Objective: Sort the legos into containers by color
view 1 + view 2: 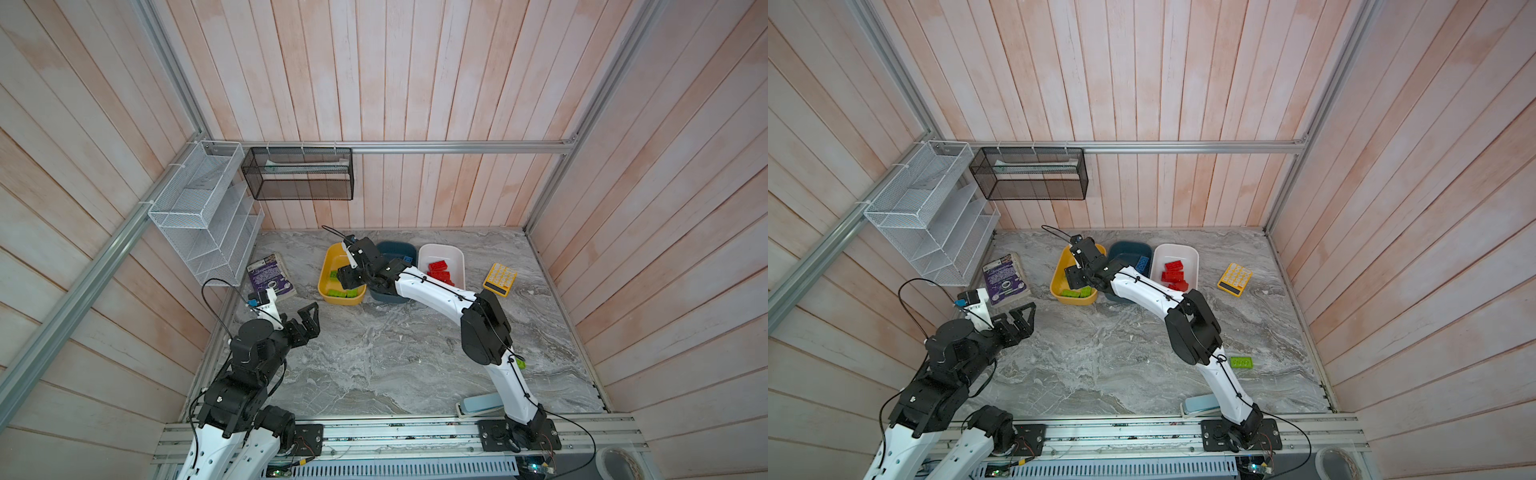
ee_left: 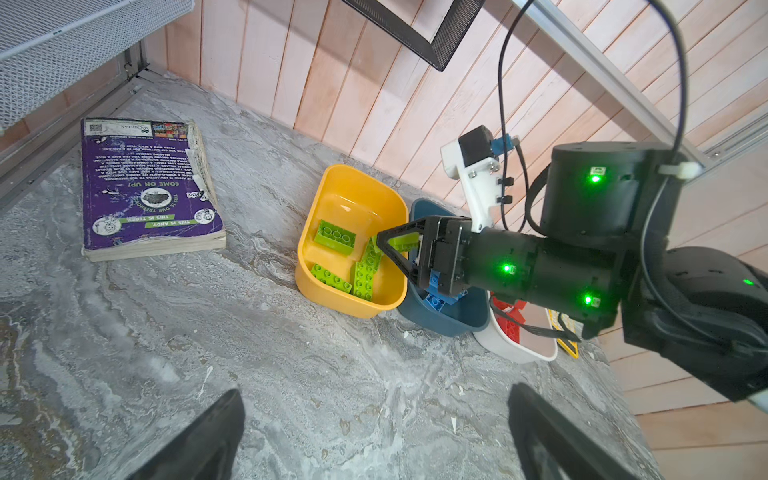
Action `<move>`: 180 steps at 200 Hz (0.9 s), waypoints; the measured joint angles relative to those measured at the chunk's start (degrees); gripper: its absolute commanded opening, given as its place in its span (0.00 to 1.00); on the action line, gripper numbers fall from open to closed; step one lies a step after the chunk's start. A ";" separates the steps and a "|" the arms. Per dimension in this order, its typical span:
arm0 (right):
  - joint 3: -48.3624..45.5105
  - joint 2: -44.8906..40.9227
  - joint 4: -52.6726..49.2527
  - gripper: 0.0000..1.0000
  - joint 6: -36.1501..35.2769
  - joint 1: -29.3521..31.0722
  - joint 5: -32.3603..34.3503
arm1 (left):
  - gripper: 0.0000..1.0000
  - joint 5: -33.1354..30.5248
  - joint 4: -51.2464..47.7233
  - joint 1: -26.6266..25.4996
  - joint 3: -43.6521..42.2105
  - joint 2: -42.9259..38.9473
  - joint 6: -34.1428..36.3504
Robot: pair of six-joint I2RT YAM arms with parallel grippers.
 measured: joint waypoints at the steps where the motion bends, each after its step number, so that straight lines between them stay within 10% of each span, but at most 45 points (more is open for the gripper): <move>1: 0.00 0.00 -0.04 0.85 -0.17 0.00 -0.02 | 1.00 0.00 0.00 0.00 0.00 0.00 0.00; 71: -12.22 -7.93 5.14 0.99 -2.91 -0.48 1.51 | 1.00 -1.86 -0.22 0.00 0.48 4.48 1.40; 180: -82.42 -70.29 44.17 1.00 -12.07 -20.85 21.09 | 1.00 -8.28 21.55 6.62 -4.63 19.34 15.10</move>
